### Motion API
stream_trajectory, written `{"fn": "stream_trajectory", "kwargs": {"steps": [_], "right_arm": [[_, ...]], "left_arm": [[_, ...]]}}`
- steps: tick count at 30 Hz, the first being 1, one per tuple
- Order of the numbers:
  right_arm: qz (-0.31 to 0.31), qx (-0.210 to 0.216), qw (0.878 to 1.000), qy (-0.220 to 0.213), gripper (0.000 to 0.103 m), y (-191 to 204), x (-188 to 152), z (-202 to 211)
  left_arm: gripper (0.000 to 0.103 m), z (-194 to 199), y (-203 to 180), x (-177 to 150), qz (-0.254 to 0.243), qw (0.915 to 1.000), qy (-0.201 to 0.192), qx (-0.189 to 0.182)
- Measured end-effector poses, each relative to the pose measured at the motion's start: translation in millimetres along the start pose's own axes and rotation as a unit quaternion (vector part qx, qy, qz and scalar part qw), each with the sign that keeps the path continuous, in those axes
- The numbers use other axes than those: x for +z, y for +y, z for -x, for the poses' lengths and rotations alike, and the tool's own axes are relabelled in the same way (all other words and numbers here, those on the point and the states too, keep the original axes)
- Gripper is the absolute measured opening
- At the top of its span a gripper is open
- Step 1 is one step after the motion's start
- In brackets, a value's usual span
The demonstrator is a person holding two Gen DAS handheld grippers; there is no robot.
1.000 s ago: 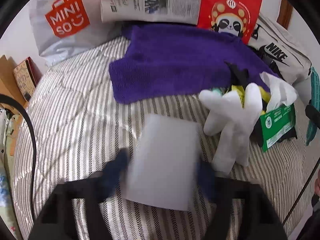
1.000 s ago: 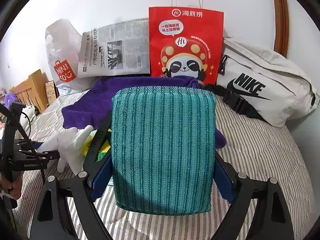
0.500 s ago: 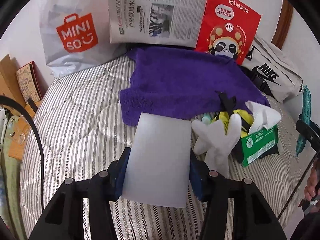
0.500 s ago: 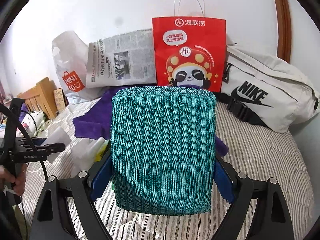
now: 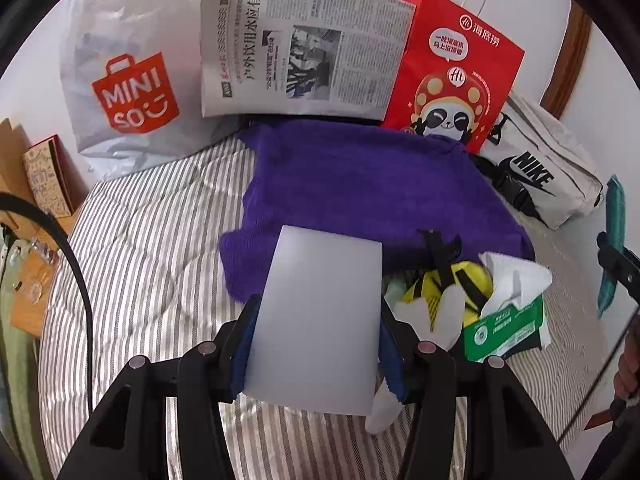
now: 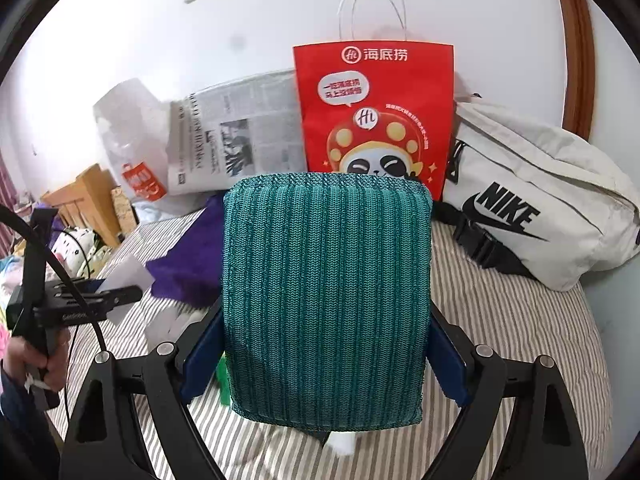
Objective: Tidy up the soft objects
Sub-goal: 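Carry the teal cloth with the right tool while the left tool carries the sponge over the purple towel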
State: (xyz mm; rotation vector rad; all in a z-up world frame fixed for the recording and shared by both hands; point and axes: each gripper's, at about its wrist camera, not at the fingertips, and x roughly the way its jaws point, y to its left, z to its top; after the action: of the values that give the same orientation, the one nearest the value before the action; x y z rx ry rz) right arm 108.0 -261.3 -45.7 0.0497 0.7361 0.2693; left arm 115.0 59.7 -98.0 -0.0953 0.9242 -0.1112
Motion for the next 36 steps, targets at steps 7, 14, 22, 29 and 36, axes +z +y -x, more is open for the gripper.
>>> {"fn": "stream_trajectory", "kwargs": {"steps": [7,14,22,29,36], "right_arm": [[-0.027,0.003,0.999,0.021,0.088,-4,34,-38],[-0.025,-0.005,0.998,0.05,0.088,-4,78,-84],[-0.031,0.009,0.997,0.076,0.088,-14,113,-126],[-0.039,0.011,0.991,0.13,0.088,-23,118,-173],[-0.023,-0.002,0.981,0.193,0.088,-25,101,-223]], "left_arm": [[0.051,-3,2,24,0.0,0.9999,-0.005,-0.009],[0.051,-16,1,57,-0.009,0.9999,-0.009,-0.01],[0.051,-36,1,107,-0.025,0.9996,-0.012,-0.005],[0.051,-63,2,138,-0.012,0.9998,-0.008,-0.016],[0.051,-102,0,149,-0.005,0.9998,0.014,-0.013]]}}
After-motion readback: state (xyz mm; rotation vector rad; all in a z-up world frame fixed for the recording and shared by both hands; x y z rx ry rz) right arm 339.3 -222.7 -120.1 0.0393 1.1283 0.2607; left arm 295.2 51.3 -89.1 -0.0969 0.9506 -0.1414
